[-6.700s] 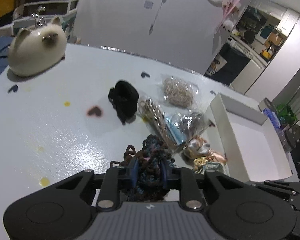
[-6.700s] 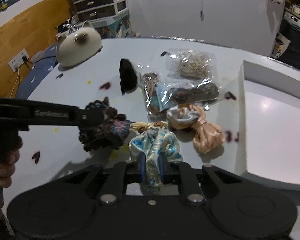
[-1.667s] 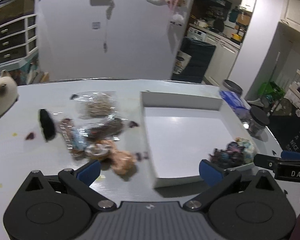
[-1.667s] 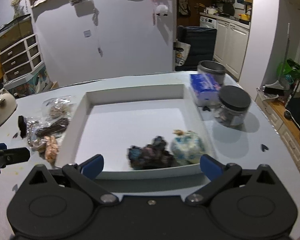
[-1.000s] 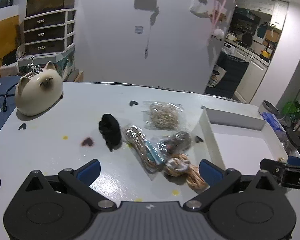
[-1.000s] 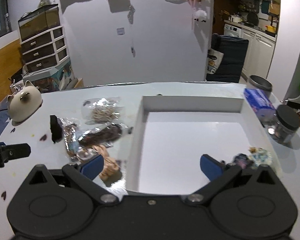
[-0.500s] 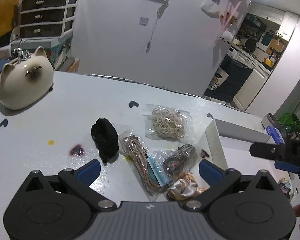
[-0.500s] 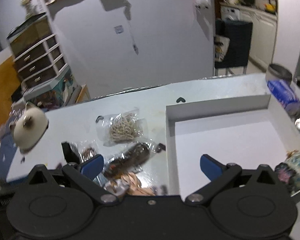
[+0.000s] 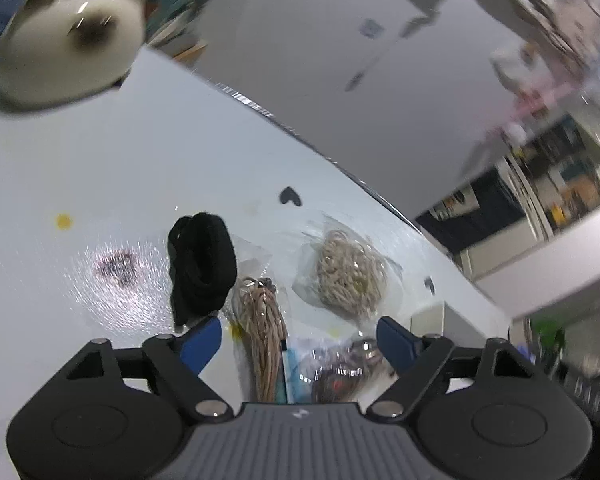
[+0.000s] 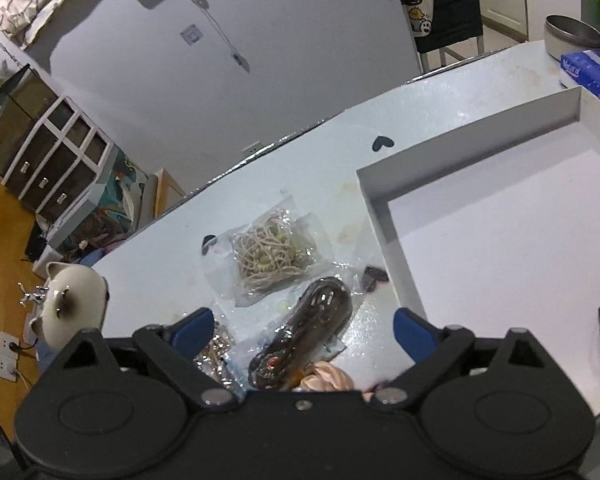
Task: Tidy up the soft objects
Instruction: 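Grasp the tan cord bag with the left tool while the right tool grasps the black cable bag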
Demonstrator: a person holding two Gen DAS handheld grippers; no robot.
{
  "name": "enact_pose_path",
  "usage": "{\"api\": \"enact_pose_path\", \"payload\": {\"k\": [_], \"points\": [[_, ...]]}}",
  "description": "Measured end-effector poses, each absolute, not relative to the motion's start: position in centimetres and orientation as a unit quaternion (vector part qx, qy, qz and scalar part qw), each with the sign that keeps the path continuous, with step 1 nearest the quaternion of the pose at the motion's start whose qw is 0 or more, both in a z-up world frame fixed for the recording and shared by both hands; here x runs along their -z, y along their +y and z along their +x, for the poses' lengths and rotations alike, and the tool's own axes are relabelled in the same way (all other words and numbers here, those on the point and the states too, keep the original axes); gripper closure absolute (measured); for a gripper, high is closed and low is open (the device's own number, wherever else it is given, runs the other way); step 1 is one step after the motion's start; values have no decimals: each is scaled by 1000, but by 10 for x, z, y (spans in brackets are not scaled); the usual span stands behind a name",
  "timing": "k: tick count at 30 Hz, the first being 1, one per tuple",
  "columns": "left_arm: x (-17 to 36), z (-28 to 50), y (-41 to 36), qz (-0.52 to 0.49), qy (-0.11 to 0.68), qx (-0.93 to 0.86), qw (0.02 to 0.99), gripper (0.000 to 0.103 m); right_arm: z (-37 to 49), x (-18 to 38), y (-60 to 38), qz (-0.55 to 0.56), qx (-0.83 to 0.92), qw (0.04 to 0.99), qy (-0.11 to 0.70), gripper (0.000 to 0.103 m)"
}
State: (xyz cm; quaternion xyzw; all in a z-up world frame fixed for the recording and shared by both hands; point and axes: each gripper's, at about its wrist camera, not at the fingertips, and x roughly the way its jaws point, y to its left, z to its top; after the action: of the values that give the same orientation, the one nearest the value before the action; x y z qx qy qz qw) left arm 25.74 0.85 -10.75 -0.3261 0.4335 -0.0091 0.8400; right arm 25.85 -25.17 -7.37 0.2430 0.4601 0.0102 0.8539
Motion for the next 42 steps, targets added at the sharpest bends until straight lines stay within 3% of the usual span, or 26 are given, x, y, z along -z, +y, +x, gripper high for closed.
{"api": "enact_pose_path", "payload": {"k": [4,7,12,15,17,23,30,32,37,39,41,42], "points": [[124,268,11,-365,449,-12,816,40,267,83,-251,252,-11,847,467,16],[134,272,11,-379,459,-20,804,41,273,92,-253,279,-7,835,475,21],[145,275,13,-394,465,-22,792,54,276,107,-249,324,-10,814,482,29],[153,276,16,-405,465,-19,787,72,279,115,-245,341,-5,805,486,32],[156,275,20,-406,465,-22,787,89,281,122,-243,361,7,793,491,33],[153,268,32,-384,466,-7,797,93,285,140,-235,406,41,761,504,35],[135,257,39,-279,485,49,827,93,296,150,-223,376,58,770,513,44],[132,254,37,-229,500,70,832,93,299,149,-219,350,58,780,515,55],[128,247,35,-124,532,100,832,90,298,145,-211,276,26,809,518,69],[125,242,34,-104,530,97,836,77,295,143,-210,256,8,818,516,73],[123,237,33,-107,524,91,840,43,291,140,-210,240,-9,824,513,77],[123,234,31,-108,521,86,842,38,289,138,-210,232,-15,828,511,77]]}}
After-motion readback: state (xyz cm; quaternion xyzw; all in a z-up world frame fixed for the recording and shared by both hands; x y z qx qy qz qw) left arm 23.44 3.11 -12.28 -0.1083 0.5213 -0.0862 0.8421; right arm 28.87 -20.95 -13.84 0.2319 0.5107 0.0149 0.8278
